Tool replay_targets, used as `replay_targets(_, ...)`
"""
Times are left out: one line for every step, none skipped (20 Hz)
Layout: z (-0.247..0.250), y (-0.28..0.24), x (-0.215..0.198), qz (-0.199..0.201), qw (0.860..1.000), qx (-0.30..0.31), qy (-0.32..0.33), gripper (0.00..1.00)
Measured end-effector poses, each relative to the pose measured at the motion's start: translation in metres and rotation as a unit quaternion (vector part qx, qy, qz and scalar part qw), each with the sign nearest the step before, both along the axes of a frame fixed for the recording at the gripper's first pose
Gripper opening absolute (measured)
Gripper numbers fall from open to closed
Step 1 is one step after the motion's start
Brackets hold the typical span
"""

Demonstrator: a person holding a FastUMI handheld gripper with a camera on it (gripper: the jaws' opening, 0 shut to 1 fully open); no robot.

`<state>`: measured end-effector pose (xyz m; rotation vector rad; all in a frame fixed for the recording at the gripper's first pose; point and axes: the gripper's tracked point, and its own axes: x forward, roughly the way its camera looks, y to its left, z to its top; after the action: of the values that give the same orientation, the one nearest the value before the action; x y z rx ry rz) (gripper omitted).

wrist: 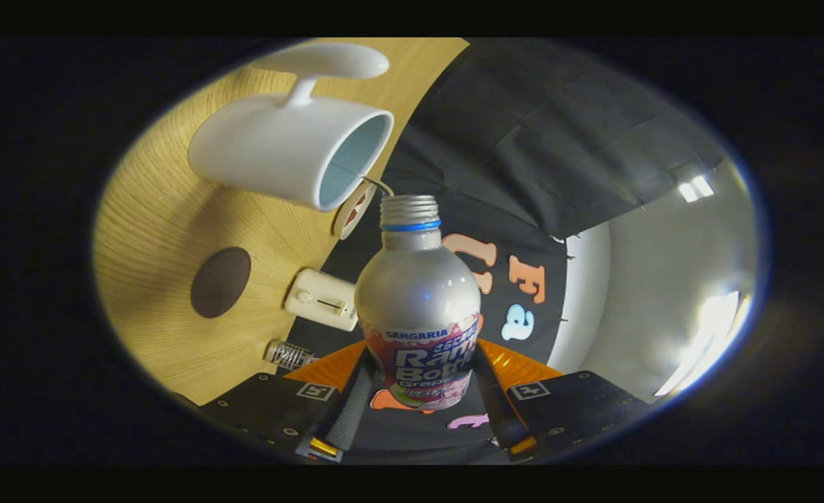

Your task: Take the bottle from table, then pour the juice into the cup, finally place the bottle on the coaster

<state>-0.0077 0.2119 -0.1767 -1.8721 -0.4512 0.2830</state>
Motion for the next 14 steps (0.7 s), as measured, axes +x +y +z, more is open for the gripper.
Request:
replay_targets(0.0002,-0.0001,-0.0005,0.0,1.0,-0.001,0.001,0.75)
replay_targets(-0.0014,-0.0001,0.0013,-0.002,1.0,-0.002,0.006,0.75)
replay_targets(-0.0049,-0.0011,0.0008,-0.004,1.0,-0.002,0.01,0.75)
replay_targets(-0.0046,0.0001,-0.0002,-0.002,1.0,-0.004,0.011,0.75)
replay_targets(-0.0047,0.0024,-0.001,0.0,1.0,-0.006,0.01,0.75)
replay_targets(-0.0042,0.0039,-0.0021,0.001,1.0,-0.007,0.011,0.75)
replay_targets(-0.0055,0.0047,-0.0043,0.001,1.0,-0.007,0.011,0.75)
replay_targets(-0.0055,0.0034,-0.004,0.002,1.0,-0.007,0.011,0.75)
replay_targets(-0.0061,0.0047,-0.0047,0.002,1.0,-0.007,0.012,0.75)
replay_targets(-0.0047,0.0036,-0.0045,0.0,1.0,-0.005,0.015,0.75)
replay_targets(-0.0049,0.0043,-0.0045,-0.001,1.0,-0.001,0.017,0.75)
replay_targets(-0.0039,0.0032,-0.0029,-0.003,1.0,0.005,0.021,0.75)
replay_targets(-0.0048,0.0015,0.0,-0.009,0.999,0.016,0.032,0.75)
replay_targets(-0.0067,0.0005,0.0038,-0.016,0.998,0.033,0.049,0.75)
